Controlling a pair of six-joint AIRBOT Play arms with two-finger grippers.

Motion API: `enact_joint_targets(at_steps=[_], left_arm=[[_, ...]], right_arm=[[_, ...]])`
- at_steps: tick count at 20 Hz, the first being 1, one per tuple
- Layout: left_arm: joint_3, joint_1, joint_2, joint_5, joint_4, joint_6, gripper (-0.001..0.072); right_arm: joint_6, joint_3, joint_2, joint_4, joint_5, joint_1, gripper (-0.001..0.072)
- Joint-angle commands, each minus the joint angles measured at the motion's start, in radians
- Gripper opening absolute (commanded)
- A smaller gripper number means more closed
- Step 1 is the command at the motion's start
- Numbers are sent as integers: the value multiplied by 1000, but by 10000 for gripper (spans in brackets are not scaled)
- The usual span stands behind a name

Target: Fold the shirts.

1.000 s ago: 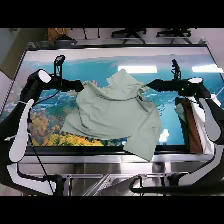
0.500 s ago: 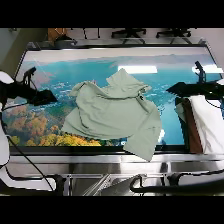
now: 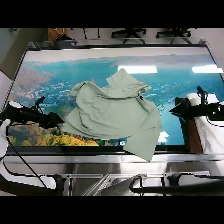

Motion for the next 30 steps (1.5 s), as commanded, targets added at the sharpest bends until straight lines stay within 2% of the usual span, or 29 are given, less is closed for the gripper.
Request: enact_joint_targets(at_steps=[1,2,5,7,9,18,25,30], left_arm=[[-20,-5,-87,-1,-81,39,566],[-20,-15,-100,0,-86,42,566],[-20,-72,-120,28,-86,53,564],[-17,-109,-119,50,-84,56,340],[-7,-130,-119,45,-83,64,26],[-1,-103,-119,-17,-82,63,14],[0,-75,-119,-39,-82,63,14],[-1,-75,-119,-37,-82,63,14]], right_arm=[[-6,-53,4,-4,5,-4,337],[-6,-54,4,-3,5,-4,388],[-7,-60,-2,-22,2,34,388],[-6,-72,-9,-49,-21,75,388],[-6,-78,-27,-50,-33,110,389],[-7,-76,-107,-105,-120,155,388],[-6,-49,-23,-108,-64,87,387],[-6,-50,-64,-117,-68,27,387]])
